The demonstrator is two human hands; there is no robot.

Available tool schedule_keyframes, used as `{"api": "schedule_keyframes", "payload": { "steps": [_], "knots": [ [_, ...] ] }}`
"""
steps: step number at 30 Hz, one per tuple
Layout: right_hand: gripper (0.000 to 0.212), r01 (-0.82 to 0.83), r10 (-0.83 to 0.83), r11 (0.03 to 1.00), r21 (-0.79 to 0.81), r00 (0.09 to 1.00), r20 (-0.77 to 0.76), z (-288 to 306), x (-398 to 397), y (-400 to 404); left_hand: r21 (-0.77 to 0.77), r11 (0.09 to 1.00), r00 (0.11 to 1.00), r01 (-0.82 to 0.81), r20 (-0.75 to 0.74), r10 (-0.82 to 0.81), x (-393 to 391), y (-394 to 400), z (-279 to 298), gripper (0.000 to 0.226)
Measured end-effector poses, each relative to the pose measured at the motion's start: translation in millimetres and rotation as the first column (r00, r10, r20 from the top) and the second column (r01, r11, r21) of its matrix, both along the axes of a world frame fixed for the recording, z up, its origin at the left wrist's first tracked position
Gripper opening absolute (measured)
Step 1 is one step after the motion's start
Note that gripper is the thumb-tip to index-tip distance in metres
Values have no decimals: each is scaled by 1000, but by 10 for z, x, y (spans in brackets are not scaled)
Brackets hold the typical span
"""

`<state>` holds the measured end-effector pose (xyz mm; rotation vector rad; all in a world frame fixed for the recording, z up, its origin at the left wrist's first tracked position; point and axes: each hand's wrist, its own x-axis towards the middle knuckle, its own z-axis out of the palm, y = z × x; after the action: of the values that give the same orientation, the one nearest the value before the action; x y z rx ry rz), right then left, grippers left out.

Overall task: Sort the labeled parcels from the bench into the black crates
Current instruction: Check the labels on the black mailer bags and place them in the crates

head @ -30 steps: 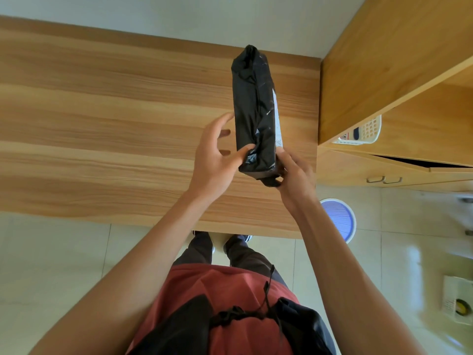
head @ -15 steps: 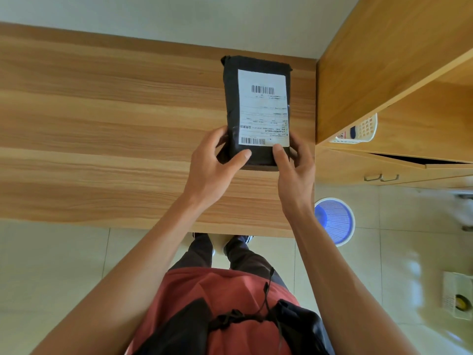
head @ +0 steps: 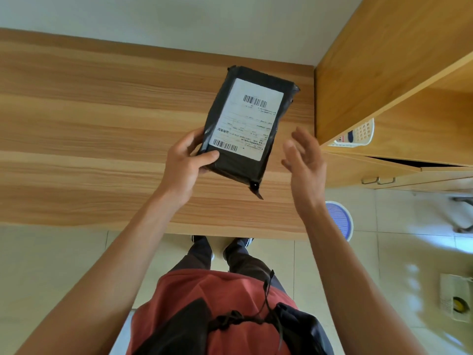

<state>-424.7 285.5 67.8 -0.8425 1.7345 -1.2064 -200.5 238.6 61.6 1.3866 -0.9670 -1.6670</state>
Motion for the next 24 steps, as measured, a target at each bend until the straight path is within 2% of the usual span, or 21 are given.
{"api": "schedule_keyframes", "payload": {
  "steps": [3, 6, 9, 11, 14, 17, 21, 24],
  "knots": [
    [69, 22, -22, 1000, 6, 999, 26, 85, -106, -176, -5, 998, 996, 63, -58, -63, 232, -80, -15, 59],
    [72, 19, -19, 1000, -4, 997, 80, 145, -155, -327, -49, 989, 987, 139, -76, -142, 425, -163, -1, 61],
    [55, -22, 22, 1000, -1, 990, 139, 184, -135, -382, -87, 978, 977, 190, -77, -197, 574, -217, 39, 56],
    [43, -138, 135, 990, 7, 978, 157, 185, -113, -373, -104, 977, 980, 185, -58, -192, 655, -267, 60, 52],
    [43, -254, 237, 966, 39, 940, 247, 159, -64, -335, -103, 991, 996, 82, -35, -86, 796, -357, 88, 50],
    [50, -255, 217, 965, 54, 899, 380, 116, 37, -317, -126, 991, 999, -37, 18, 39, 910, -437, 124, 48],
    [60, -129, 72, 989, 79, 862, 501, -7, 267, -312, -157, 946, 938, -284, 161, 308, 993, -447, 173, 38],
    [64, 57, -114, 992, 117, 813, 571, -28, 510, -306, -188, 883, 878, -429, 143, 457, 1019, -346, 170, 46]
  ]
}}
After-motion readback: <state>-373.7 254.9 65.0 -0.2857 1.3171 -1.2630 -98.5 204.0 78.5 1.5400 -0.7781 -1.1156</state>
